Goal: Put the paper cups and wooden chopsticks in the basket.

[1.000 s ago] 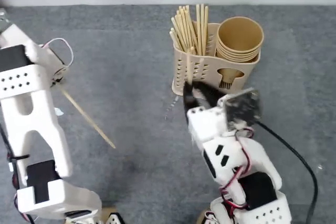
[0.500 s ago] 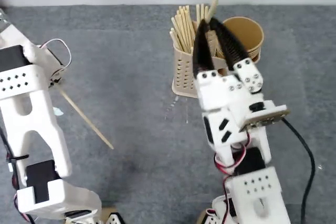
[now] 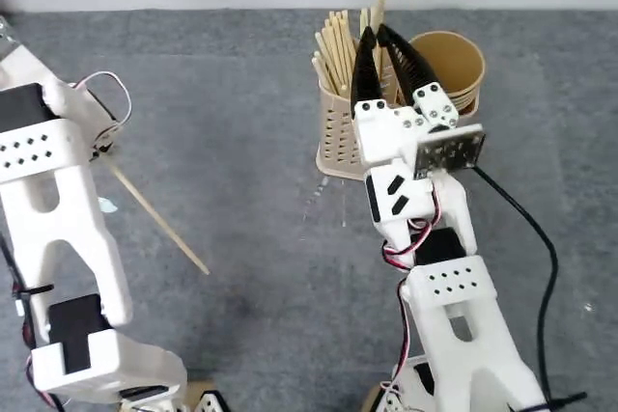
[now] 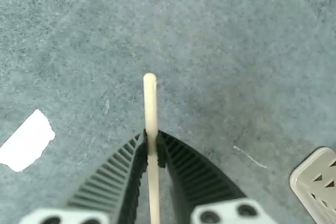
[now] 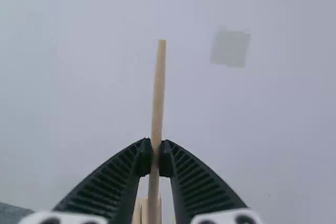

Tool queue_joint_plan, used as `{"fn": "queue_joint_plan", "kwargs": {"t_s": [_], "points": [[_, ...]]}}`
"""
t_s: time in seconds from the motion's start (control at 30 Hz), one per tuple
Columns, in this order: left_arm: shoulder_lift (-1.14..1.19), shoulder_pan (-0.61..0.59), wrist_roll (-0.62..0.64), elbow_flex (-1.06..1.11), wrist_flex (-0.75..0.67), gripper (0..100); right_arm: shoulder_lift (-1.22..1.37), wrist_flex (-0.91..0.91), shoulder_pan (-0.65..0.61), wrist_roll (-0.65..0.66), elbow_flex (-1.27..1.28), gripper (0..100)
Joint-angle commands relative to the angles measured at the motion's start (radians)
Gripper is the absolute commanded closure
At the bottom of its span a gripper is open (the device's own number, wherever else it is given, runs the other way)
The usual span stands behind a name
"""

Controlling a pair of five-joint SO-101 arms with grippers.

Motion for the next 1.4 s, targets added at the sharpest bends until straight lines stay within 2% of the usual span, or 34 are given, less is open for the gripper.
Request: {"fn": "queue_joint_plan", "kwargs": {"t_s": [0.0,0.1,0.17,0.3,0.47,0.6,0.8,0.93,1.07,1.37], "points": [[-0.018,-0.006,-0.012,-0.048,0.005,99,-0.008,0.133,0.004,0.009,-0.087,86.4],[-0.021,-0.005,-0.012,-0.067,-0.006,99,-0.067,0.239,0.007,0.008,-0.109,77.2],[-0.035,-0.006,-0.012,-0.096,-0.009,99,-0.134,0.326,0.001,0.005,-0.109,76.8],[-0.094,0.0,-0.012,-0.165,-0.009,99,-0.309,0.559,-0.025,-0.068,-0.109,82.8],[-0.167,0.043,-0.011,-0.255,-0.057,99,-0.469,0.915,-0.127,-0.078,-0.107,99.4],[-0.206,0.1,-0.008,-0.272,-0.161,99,-0.499,1.124,-0.2,-0.08,-0.064,98.9],[-0.242,0.167,0.115,-0.271,-0.399,99,-0.504,1.102,-0.257,-0.103,0.193,98.9],[-0.252,0.25,0.12,-0.268,-0.571,99,-0.504,0.975,-0.268,-0.173,0.339,99.0],[-0.242,0.338,0.12,-0.265,-0.727,99,-0.504,0.881,-0.268,-0.183,0.442,99.0],[-0.166,0.534,0.115,-0.182,-0.99,99,-0.504,0.848,-0.263,-0.187,0.512,99.0]]}}
